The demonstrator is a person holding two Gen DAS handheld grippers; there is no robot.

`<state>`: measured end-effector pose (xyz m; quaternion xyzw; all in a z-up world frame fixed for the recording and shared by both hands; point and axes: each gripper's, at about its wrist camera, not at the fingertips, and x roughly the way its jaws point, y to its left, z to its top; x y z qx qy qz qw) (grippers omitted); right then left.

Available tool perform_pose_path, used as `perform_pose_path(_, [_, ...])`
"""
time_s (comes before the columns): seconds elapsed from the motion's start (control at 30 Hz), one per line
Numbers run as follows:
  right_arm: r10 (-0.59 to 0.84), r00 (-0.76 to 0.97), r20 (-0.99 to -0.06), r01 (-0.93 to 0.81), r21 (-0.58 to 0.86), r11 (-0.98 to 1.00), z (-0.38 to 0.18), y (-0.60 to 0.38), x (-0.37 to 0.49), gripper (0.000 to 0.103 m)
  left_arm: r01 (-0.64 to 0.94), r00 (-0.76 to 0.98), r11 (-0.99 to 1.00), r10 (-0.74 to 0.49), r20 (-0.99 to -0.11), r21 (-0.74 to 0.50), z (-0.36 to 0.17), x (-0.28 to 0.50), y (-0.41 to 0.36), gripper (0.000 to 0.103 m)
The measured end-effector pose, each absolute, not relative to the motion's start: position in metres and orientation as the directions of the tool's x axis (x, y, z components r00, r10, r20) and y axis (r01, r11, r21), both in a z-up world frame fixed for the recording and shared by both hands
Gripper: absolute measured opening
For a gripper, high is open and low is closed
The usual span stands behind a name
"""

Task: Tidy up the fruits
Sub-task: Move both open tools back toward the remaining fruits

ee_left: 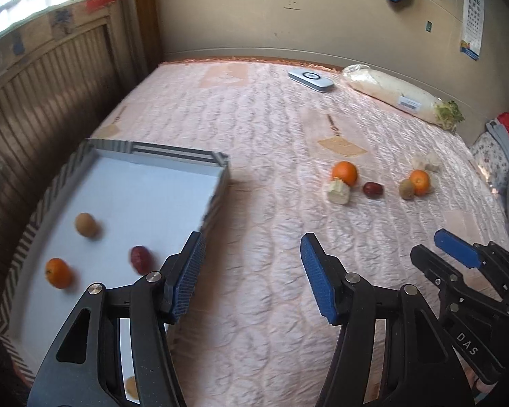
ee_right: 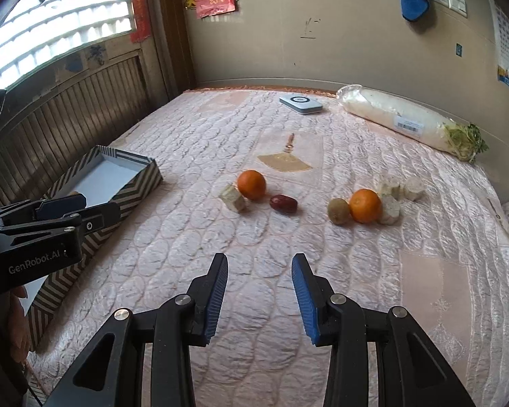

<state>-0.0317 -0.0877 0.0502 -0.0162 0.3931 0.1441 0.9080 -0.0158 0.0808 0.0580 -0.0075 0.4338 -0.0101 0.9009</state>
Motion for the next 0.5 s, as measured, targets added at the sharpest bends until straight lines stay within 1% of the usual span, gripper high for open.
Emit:
perform_pose_path(0.07, [0.239,0.648,-0.723,-0.264,0.081,0.961,0.048,-0.098,-0.030,0.038,0.037,0.607,0.998,-0.068,-0.792,-0.057,0.055,-0.008,0.072,0.059])
perform_pose_path(0.27, [0.237,0.645,-0.727,-0.240,0.102,0.965,0.046,-0.118,-0.022,0.038,0.114,0.585,0.992,-0.107,-0.804,-0.049,0.045,0.018,0.041,0.059])
perform_pose_path(0.5, [0.244,0.637,-0.731,-0.233,0.119,0.965,0.041,-0.126,-0.015,0.038,0.156,0.568,0.988,-0.082,-0.819,0.010,0.030,0.050,0.017,0.059])
